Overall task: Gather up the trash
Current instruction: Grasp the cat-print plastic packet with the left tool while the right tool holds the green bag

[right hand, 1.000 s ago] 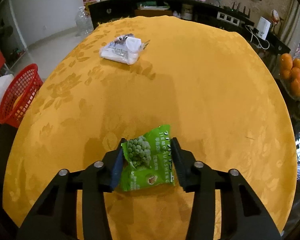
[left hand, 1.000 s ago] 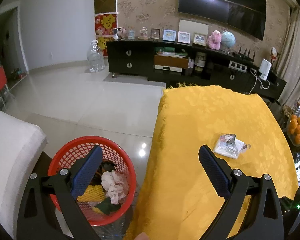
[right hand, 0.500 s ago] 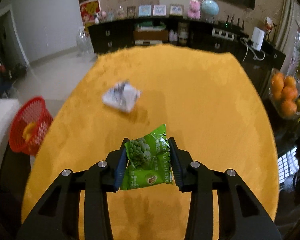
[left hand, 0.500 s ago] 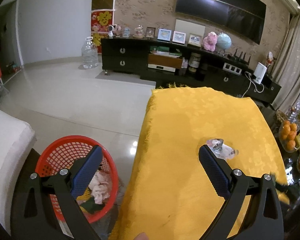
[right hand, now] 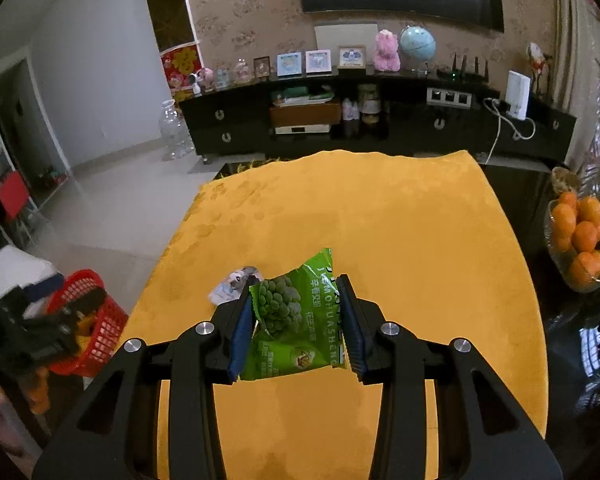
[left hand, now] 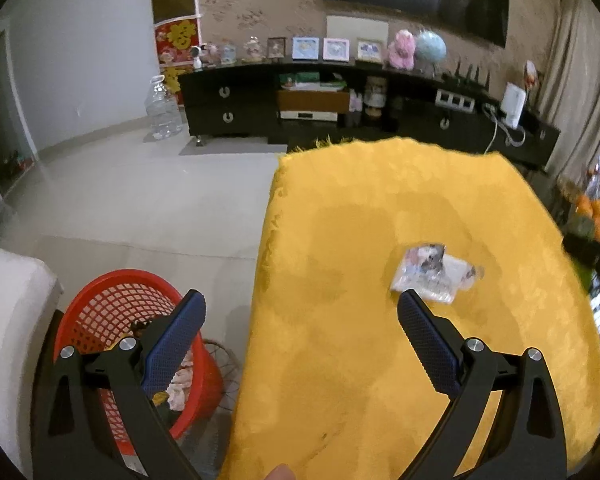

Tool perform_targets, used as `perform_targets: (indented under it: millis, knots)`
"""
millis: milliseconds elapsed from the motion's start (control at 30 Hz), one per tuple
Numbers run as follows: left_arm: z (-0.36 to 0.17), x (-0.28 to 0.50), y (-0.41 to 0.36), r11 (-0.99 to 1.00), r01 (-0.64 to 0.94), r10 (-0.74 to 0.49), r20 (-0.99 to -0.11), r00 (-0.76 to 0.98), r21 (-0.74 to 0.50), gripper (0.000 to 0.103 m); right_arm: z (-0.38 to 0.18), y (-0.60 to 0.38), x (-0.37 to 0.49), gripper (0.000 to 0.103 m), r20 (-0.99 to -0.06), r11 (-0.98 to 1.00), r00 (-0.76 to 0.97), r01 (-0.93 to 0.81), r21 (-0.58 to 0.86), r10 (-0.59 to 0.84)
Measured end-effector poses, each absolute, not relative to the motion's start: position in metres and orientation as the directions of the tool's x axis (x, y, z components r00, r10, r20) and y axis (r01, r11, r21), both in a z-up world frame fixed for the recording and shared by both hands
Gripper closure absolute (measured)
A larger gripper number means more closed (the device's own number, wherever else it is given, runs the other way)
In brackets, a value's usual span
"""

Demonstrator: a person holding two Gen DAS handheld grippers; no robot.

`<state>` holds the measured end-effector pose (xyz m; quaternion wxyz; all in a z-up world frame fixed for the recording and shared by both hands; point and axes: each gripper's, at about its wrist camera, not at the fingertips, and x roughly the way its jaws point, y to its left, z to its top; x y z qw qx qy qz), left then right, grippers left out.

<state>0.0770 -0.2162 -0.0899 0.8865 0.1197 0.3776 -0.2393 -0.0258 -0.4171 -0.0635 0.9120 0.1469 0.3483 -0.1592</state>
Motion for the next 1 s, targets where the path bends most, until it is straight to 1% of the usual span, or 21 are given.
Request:
perform_targets:
  millis: [67, 200, 367, 567, 767, 867, 1000]
  knots:
    - [-0.095, 0.077, -0.221, 0.855, 0.517, -0.323, -0.733, 0.598, 0.045, 0.01, -0.058, -0.417, -0.025, 0.065, -0.67, 0.911, 0.715, 0.389, 0.141, -0.201]
    - [-0.101, 0.075, -0.234, 0.841, 0.541, -0.354, -0.75, 0.558, 0.006, 0.01, -0.051, -0.418, -0.029, 0.065, -0.65, 0.912, 0.72, 0.398, 0.102, -0.242]
    - [-0.115, 0.067, -0.271, 0.79, 0.609, -0.338, -0.777, 0.531, 0.072, 0.01, -0.056, -0.429, -0.033, 0.065, -0.662, 0.896, 0.713, 0.421, 0.141, -0.231]
    - [-0.129, 0.071, -0.327, 0.726, 0.686, -0.366, -0.814, 0.451, 0.054, 0.01, -0.056, -0.442, -0.037, 0.065, -0.664, 0.875, 0.716, 0.443, 0.195, -0.215]
    - [-0.156, 0.079, -0.369, 0.68, 0.724, -0.312, -0.848, 0.429, 0.116, 0.01, -0.057, -0.448, -0.035, 0.065, -0.663, 0.859, 0.73, 0.437, 0.266, -0.166]
    - [-0.166, 0.092, -0.374, 0.693, 0.715, -0.299, -0.866, 0.402, 0.093, 0.01, -0.058, -0.448, -0.033, 0.065, -0.664, 0.857, 0.733, 0.431, 0.281, -0.151]
    - [-0.173, 0.101, -0.378, 0.701, 0.712, -0.316, -0.875, 0.366, 0.044, 0.01, -0.06, -0.451, -0.032, 0.065, -0.667, 0.853, 0.733, 0.428, 0.299, -0.134]
